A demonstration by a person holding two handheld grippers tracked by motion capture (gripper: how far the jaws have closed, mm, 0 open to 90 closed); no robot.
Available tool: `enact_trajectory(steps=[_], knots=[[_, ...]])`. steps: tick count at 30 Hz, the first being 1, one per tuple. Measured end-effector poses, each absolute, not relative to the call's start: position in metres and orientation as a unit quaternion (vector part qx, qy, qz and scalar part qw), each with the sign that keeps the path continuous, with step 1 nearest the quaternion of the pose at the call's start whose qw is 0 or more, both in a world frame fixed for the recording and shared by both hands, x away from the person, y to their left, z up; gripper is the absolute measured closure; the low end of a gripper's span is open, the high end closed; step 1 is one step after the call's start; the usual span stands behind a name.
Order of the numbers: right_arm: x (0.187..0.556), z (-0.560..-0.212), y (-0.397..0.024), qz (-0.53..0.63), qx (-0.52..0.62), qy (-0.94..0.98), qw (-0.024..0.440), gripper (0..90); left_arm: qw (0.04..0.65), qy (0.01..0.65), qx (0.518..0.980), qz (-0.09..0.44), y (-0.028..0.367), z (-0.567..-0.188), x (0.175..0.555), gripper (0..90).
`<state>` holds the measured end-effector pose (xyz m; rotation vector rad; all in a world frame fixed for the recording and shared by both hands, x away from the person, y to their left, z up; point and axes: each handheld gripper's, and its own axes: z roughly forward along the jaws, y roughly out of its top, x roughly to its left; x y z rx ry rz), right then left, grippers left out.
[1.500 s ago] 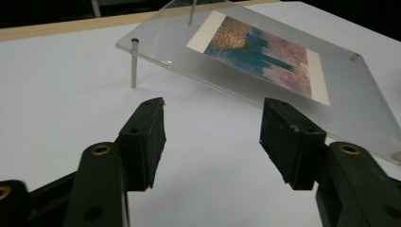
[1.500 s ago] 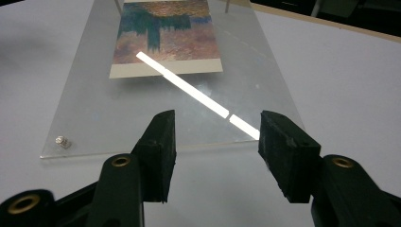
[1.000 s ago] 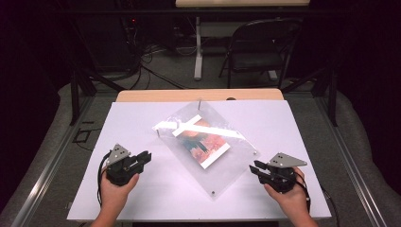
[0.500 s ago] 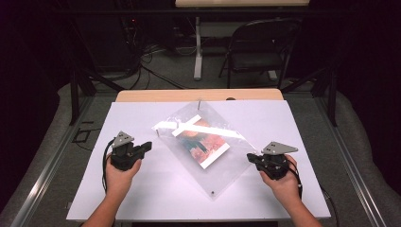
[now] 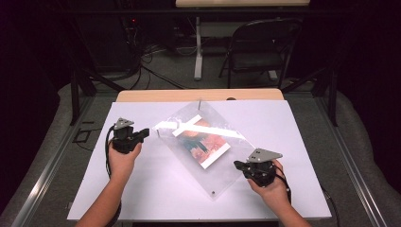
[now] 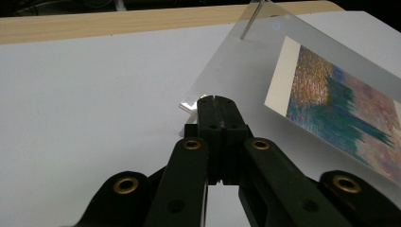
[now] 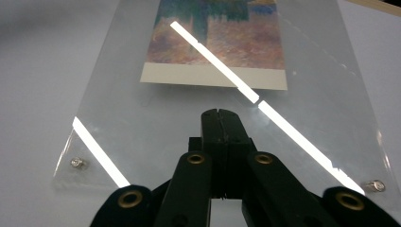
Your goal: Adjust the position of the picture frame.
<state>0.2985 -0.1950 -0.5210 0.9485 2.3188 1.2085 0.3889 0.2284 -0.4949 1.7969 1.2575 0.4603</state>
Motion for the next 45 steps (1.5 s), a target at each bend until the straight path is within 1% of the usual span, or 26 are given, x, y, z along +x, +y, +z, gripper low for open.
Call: enact_trajectory(steps=[6, 9, 12, 14, 15, 16, 19, 21, 22, 24, 27, 29, 37, 39, 45], knots=[[0.299, -0.524, -0.194, 0.421, 0.332, 0.824, 0.182, 90.0, 0.408, 0.491, 0.748, 0.179, 0.215, -0.511, 0.385, 90.0], [0.301, -0.526, -0.197, 0.429, 0.346, 0.817, 0.169, 90.0, 0.407, 0.494, 0.746, 0.183, 0.213, -0.514, 0.386, 90.0], [0.298, -0.526, -0.19, 0.437, 0.339, 0.818, 0.158, 90.0, 0.412, 0.504, 0.737, 0.185, 0.216, -0.513, 0.391, 90.0], [0.293, -0.527, -0.177, 0.44, 0.323, 0.824, 0.15, 90.0, 0.414, 0.508, 0.732, 0.187, 0.219, -0.512, 0.396, 90.0], [0.286, -0.53, -0.159, 0.439, 0.299, 0.836, 0.137, 90.0, 0.417, 0.508, 0.73, 0.185, 0.22, -0.512, 0.397, 90.0], [0.286, -0.53, -0.159, 0.439, 0.299, 0.836, 0.137, 90.0, 0.42, 0.511, 0.726, 0.185, 0.22, -0.511, 0.398, 90.0], [0.276, -0.535, -0.135, 0.436, 0.278, 0.848, 0.121, 90.0, 0.422, 0.512, 0.724, 0.187, 0.221, -0.512, 0.401, 90.0], [0.271, -0.537, -0.118, 0.434, 0.261, 0.854, 0.118, 90.0, 0.423, 0.513, 0.723, 0.187, 0.22, -0.513, 0.4, 90.0], [0.267, -0.539, -0.103, 0.434, 0.247, 0.858, 0.117, 90.0, 0.419, 0.509, 0.728, 0.189, 0.219, -0.514, 0.398, 90.0], [0.266, -0.54, -0.096, 0.433, 0.244, 0.86, 0.116, 90.0, 0.414, 0.507, 0.732, 0.192, 0.218, -0.514, 0.397, 90.0], [0.266, -0.545, -0.077, 0.425, 0.237, 0.864, 0.125, 90.0, 0.416, 0.505, 0.732, 0.191, 0.219, -0.515, 0.394, 90.0], [0.268, -0.549, -0.071, 0.419, 0.24, 0.866, 0.131, 90.0, 0.417, 0.506, 0.73, 0.194, 0.22, -0.514, 0.393, 90.0], [0.271, -0.561, -0.065, 0.394, 0.257, 0.869, 0.156, 90.0, 0.428, 0.503, 0.727, 0.19, 0.223, -0.513, 0.393, 90.0], [0.272, -0.563, -0.066, 0.391, 0.264, 0.868, 0.152, 90.0, 0.428, 0.502, 0.727, 0.191, 0.222, -0.512, 0.393, 90.0], [0.266, -0.562, -0.061, 0.368, 0.249, 0.877, 0.184, 90.0, 0.43, 0.501, 0.727, 0.19, 0.223, -0.51, 0.394, 90.0]])
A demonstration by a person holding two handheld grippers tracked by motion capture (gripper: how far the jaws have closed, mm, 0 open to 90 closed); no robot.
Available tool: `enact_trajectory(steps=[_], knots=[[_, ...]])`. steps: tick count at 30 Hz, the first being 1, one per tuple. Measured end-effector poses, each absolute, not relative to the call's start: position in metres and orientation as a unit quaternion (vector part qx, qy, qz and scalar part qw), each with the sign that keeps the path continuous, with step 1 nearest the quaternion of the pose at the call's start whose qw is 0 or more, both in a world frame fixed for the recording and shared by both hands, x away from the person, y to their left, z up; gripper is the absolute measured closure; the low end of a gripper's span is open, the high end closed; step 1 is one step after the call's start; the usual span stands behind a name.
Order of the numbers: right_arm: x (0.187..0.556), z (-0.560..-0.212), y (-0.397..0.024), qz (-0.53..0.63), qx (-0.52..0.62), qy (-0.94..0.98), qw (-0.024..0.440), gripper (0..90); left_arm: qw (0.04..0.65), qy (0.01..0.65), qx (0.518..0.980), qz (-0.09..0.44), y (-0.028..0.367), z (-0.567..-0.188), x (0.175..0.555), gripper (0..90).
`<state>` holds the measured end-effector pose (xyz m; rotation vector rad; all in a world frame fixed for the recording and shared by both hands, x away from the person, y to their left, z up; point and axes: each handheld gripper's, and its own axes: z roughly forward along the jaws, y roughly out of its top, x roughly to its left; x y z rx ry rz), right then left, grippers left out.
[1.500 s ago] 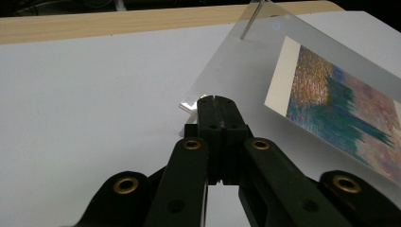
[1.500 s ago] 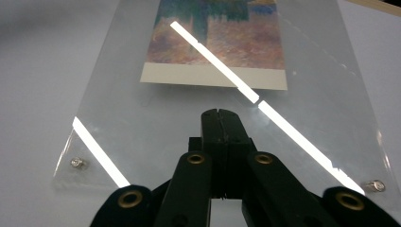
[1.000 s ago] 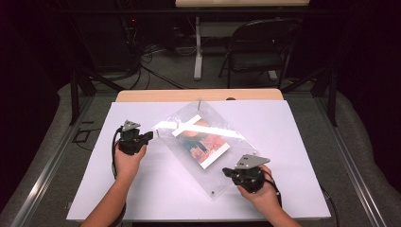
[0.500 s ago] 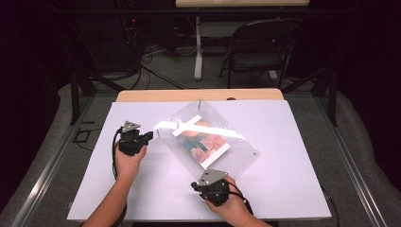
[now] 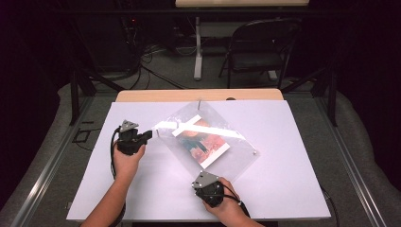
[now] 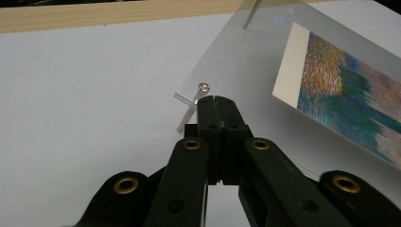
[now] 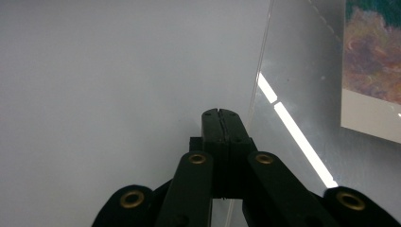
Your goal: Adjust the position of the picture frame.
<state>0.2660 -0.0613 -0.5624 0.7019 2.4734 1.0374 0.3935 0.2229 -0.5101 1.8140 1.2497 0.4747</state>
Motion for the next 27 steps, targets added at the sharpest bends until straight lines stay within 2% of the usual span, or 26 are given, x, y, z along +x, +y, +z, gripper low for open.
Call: enact_trajectory(steps=[10, 21, 27], knots=[[0.267, -0.56, -0.071, 0.35, 0.262, 0.881, 0.183, 90.0, 0.434, 0.508, 0.72, 0.188, 0.232, -0.512, 0.396, 90.0], [0.277, -0.559, -0.092, 0.337, 0.295, 0.875, 0.183, 90.0, 0.417, 0.521, 0.723, 0.18, 0.227, -0.54, 0.404, 89.7], [0.282, -0.558, -0.101, 0.336, 0.311, 0.871, 0.178, 90.0, 0.407, 0.507, 0.733, 0.2, 0.212, -0.55, 0.415, 81.1]])
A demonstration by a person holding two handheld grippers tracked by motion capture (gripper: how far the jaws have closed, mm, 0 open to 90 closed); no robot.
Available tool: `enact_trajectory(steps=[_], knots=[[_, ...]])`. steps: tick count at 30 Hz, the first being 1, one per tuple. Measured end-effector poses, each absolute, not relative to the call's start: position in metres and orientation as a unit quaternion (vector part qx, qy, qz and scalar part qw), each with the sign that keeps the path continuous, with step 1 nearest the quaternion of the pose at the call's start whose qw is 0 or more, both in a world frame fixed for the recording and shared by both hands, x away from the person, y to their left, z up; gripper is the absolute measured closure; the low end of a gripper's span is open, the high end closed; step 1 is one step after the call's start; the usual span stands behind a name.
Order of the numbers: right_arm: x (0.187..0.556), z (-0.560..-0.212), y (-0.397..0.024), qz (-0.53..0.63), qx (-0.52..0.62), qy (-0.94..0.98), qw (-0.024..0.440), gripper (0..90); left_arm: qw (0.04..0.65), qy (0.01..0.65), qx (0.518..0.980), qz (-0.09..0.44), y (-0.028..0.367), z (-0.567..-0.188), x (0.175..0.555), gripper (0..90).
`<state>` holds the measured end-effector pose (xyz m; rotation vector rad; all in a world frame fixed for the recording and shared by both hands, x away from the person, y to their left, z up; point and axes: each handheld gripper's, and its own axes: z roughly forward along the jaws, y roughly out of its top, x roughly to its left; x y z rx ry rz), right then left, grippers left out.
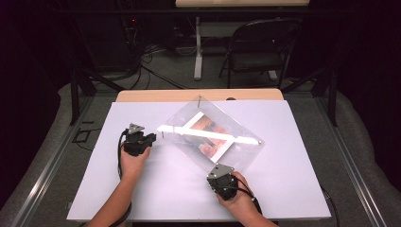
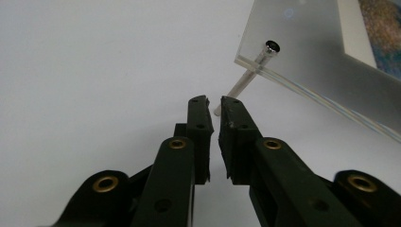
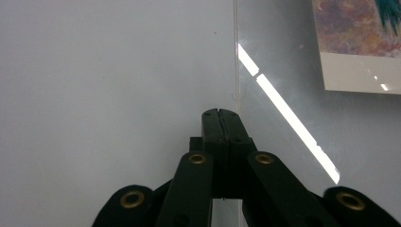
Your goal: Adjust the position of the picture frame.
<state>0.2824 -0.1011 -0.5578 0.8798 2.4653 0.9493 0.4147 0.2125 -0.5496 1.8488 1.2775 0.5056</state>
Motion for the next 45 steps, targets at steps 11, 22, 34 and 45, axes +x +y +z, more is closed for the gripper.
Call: enact_trajectory(steps=[11, 22, 34, 45], knots=[[0.285, -0.558, -0.106, 0.333, 0.319, 0.869, 0.179, 90.0, 0.393, 0.492, 0.748, 0.21, 0.198, -0.56, 0.426, 77.3], [0.286, -0.558, -0.11, 0.337, 0.325, 0.866, 0.175, 90.0, 0.389, 0.483, 0.758, 0.202, 0.197, -0.56, 0.426, 79.2], [0.286, -0.558, -0.11, 0.339, 0.328, 0.865, 0.171, 90.0, 0.396, 0.474, 0.76, 0.204, 0.185, -0.557, 0.433, 77.6], [0.286, -0.557, -0.111, 0.335, 0.328, 0.866, 0.174, 90.0, 0.383, 0.451, 0.773, 0.229, 0.18, -0.556, 0.433, 82.4]])
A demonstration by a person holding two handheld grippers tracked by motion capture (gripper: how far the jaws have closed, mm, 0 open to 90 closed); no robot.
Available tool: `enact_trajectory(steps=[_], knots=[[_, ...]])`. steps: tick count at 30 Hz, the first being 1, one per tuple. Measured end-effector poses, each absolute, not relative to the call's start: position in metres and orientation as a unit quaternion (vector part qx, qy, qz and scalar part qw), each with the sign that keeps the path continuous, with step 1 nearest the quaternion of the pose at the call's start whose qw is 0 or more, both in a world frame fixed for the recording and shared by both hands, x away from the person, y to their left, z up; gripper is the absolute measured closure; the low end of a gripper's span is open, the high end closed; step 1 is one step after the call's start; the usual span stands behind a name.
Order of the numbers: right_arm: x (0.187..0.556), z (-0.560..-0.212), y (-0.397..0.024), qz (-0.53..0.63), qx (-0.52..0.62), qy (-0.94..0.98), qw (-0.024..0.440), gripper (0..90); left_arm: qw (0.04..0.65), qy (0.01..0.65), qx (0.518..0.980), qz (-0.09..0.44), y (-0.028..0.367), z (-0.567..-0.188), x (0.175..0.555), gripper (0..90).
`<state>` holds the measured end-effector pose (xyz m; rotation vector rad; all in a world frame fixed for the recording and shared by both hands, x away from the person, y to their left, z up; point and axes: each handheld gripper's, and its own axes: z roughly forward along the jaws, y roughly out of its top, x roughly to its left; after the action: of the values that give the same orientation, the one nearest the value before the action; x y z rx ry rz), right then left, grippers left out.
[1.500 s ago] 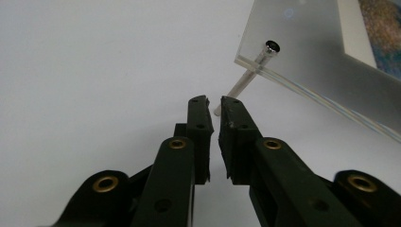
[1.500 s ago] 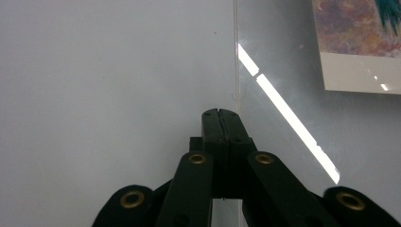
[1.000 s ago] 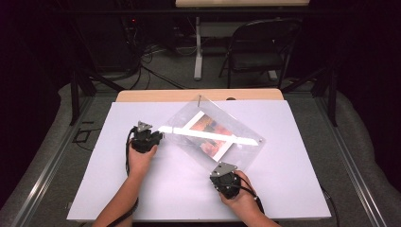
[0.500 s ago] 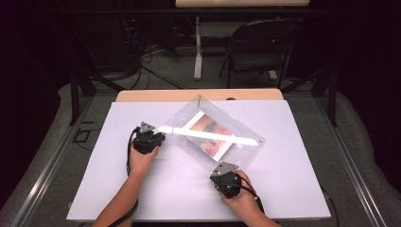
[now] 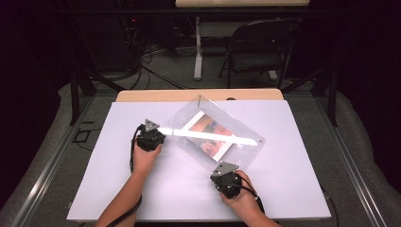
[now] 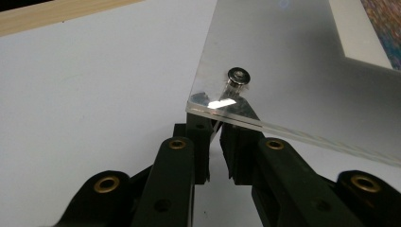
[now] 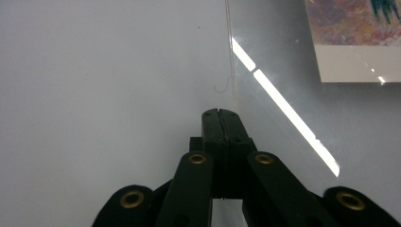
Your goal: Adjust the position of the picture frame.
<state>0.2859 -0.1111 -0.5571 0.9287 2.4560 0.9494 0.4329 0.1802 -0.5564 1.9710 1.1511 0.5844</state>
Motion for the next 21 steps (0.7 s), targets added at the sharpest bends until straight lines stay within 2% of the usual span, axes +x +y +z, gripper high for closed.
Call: enact_trajectory(steps=[12, 21], knots=[[0.292, -0.555, -0.129, 0.329, 0.339, 0.864, 0.175, 90.0, 0.356, 0.397, 0.81, 0.243, 0.172, -0.552, 0.415, 84.9], [0.295, -0.553, -0.143, 0.336, 0.353, 0.86, 0.155, 90.0, 0.357, 0.368, 0.824, 0.242, 0.171, -0.552, 0.394, 85.5]])
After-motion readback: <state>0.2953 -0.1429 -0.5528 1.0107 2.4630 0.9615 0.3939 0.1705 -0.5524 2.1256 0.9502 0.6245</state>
